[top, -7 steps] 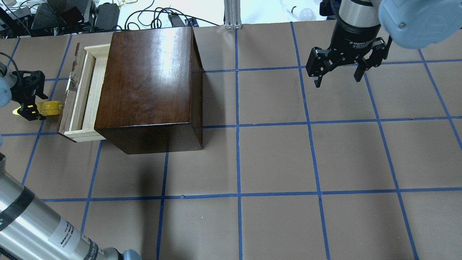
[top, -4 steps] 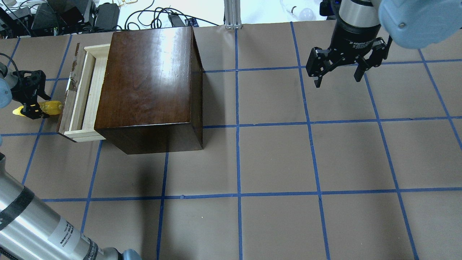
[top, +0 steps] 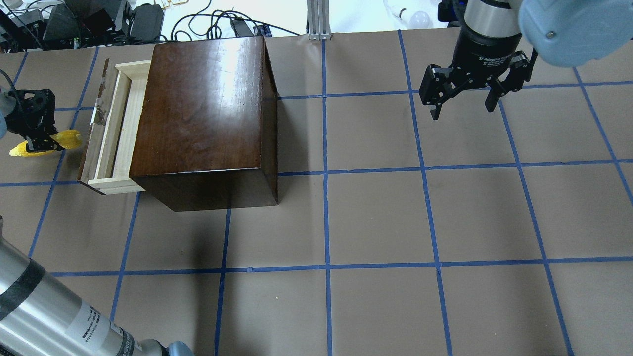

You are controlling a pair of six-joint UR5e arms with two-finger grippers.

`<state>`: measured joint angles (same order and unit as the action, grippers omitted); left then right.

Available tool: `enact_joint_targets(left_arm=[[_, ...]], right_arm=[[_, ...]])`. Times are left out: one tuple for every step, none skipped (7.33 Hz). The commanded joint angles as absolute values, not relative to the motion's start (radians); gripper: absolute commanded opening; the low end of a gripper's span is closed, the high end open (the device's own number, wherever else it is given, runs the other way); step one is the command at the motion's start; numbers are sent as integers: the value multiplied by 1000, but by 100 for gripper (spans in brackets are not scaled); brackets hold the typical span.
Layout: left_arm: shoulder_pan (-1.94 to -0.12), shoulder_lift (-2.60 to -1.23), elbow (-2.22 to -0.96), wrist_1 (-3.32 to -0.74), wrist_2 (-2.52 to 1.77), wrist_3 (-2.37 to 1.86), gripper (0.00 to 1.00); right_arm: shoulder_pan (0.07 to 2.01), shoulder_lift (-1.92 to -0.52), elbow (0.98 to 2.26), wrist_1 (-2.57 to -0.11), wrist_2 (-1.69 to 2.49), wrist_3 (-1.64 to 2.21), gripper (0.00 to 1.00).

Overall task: Open drawer and put corn inside
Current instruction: 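Lift the corn and carry it over the open drawer with the left gripper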

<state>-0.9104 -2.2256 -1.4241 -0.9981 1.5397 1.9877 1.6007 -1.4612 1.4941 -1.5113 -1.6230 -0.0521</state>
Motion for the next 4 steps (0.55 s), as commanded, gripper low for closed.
enact_joint_targets(left_arm=[[-923, -2157, -1414, -1079, 1542, 1834, 0], [-930, -2116, -1413, -1106, 1542, 1745, 0], [-934, -2071, -1413, -1123, 1536, 1603, 0], [-955, -2045, -1413, -1135, 1531, 1523, 0]], right_arm=[[1600, -1460, 1494, -1512, -1623, -52, 100], [1601, -1462, 1494, -1513, -1623, -52, 100], [1600, -1462, 1494, -1511, -1623, -52, 100], [1600, -1462, 1494, -1511, -1623, -52, 100]])
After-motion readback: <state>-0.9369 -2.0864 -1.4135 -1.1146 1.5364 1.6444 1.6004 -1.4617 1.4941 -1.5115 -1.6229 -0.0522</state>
